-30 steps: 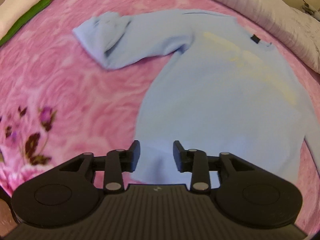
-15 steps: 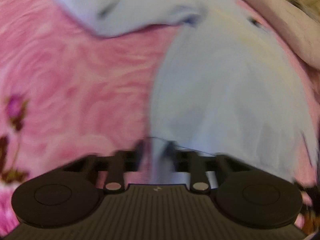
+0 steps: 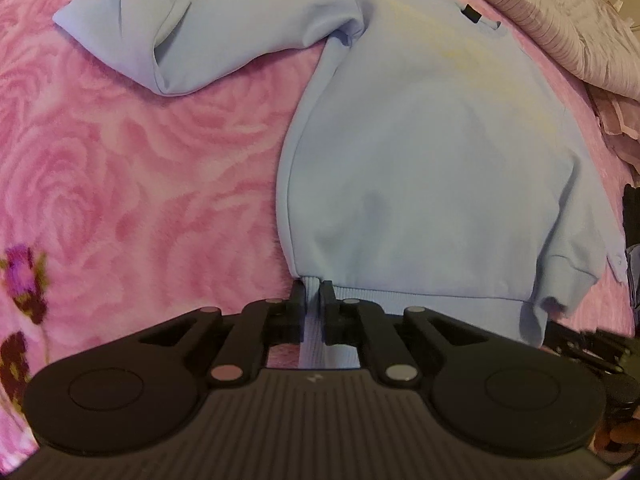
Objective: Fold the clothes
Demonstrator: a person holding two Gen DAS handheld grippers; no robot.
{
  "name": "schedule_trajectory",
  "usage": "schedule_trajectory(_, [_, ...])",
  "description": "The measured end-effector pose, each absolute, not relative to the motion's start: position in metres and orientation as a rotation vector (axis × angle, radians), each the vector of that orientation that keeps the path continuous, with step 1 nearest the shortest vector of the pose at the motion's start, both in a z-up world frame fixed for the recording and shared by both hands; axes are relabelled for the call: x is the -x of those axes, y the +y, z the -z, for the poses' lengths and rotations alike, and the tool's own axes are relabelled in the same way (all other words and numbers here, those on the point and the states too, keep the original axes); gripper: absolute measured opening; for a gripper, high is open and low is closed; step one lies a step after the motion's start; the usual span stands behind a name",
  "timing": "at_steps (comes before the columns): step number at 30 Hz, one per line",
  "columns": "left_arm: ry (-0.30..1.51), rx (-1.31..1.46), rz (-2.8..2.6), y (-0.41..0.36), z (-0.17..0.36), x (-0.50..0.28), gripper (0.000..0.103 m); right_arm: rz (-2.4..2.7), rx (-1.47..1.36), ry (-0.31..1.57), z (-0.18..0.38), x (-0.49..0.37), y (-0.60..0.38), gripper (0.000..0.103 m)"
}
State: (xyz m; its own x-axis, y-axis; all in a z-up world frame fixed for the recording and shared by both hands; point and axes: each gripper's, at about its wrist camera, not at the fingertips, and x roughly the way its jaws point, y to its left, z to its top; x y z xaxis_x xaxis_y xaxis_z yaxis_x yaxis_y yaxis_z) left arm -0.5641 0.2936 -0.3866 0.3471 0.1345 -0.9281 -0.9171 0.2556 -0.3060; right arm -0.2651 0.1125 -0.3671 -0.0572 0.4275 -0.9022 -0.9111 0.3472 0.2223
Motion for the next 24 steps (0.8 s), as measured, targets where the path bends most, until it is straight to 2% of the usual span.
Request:
schedule_trajectory(2, [0.924, 1.082, -0.881, 0.294, 0.389, 0.568, 0.006, -1.219, 0.601, 1.123, 0.365, 0.279, 0.114, 0.016])
schedule_trajectory(6, [0.907, 1.111, -0.892, 0.297, 0.390, 0.571, 0.006, -1.088, 0.218, 1.229, 0.351, 0.225, 0.058, 0.022])
schedule_trajectory(8, [0.911, 1.100, -0.896, 0.296, 0.389, 0.569, 0.006, -1.054, 0.061, 1.244, 0.349, 0.203, 0.046, 0.047])
schedule_trajectory(9, [0.912, 1.096, -0.897, 0.296, 0.389, 0.569, 0.006, -1.048, 0.006, 1.250, 0.352, 0.196, 0.049, 0.051])
schedule_trajectory(12, [0.905, 1.104, -0.902, 0.296, 0.389, 0.571, 0.007, -1.075, -0.095, 1.256, 0.366, 0.183, 0.069, 0.051])
schedule_trajectory(15, [0.893, 1.124, -0.905, 0.297, 0.390, 0.573, 0.007, -1.147, -0.058, 1.231, 0.378, 0.186, 0.085, 0.051])
schedule_trajectory(16, [0.894, 1.124, -0.904, 0.297, 0.390, 0.573, 0.007, -1.171, -0.046, 1.222, 0.382, 0.187, 0.090, 0.048])
schedule_trajectory(17, [0.897, 1.118, -0.901, 0.298, 0.388, 0.572, 0.006, -1.195, -0.033, 1.213, 0.386, 0.187, 0.095, 0.023])
schedule_trajectory(18, [0.902, 1.111, -0.898, 0.298, 0.387, 0.571, 0.006, -1.216, -0.021, 1.205, 0.389, 0.188, 0.100, 0.019])
schedule_trajectory(20, [0.903, 1.091, -0.882, 0.296, 0.380, 0.569, 0.003, -1.222, 0.001, 1.206, 0.374, 0.185, 0.099, 0.013])
schedule_trajectory(24, [0.869, 1.084, -0.835, 0.284, 0.356, 0.574, 0.002, -1.154, -0.172, 1.329, 0.339, 0.147, 0.051, 0.012])
